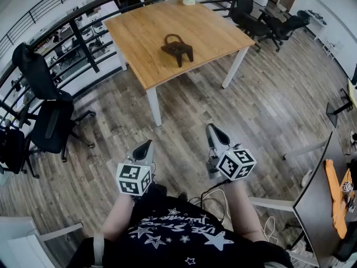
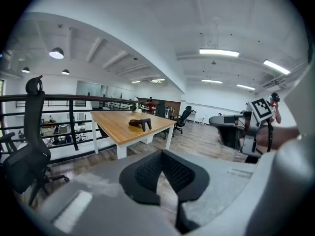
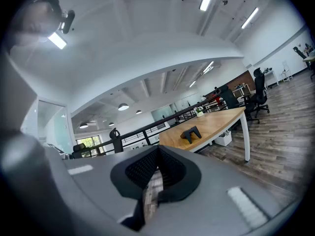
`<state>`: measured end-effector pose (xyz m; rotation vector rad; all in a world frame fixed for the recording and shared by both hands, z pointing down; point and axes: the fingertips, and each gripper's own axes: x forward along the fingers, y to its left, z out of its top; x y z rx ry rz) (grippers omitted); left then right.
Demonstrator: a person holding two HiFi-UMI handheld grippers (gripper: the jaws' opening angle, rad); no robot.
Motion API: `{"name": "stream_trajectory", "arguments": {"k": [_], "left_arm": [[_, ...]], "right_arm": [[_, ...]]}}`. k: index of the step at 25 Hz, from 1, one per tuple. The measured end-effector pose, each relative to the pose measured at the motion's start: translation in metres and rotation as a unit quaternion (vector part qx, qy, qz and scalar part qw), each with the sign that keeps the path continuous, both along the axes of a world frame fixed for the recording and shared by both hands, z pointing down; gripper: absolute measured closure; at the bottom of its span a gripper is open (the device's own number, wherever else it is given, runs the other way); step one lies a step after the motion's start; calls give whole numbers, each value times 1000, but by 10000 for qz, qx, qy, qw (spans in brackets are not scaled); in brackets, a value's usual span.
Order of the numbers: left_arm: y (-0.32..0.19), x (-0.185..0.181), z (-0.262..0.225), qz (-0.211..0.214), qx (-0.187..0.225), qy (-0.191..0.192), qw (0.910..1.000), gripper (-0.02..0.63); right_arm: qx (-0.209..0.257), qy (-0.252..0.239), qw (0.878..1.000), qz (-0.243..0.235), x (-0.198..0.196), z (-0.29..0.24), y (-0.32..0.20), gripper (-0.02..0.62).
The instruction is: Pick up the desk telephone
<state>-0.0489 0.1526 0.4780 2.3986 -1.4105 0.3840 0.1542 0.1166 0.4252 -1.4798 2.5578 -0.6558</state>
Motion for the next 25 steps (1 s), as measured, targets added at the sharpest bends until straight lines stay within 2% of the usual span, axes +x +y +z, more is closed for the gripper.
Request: {"name": "stream_trajectory", "arguments": {"k": [3, 19, 25], "left_arm": [[2, 7, 2, 75, -39, -46, 10000, 604], [13, 18, 1, 81, -108, -31, 9999, 604], [30, 26, -3, 172, -14, -174, 9997, 604]], "right_arm": [[-126, -56, 9999, 39, 6, 3, 0, 594], [-192, -31, 9998, -95, 8, 10, 18, 594], [-220, -120, 9997, -81, 19, 12, 38, 594]]}}
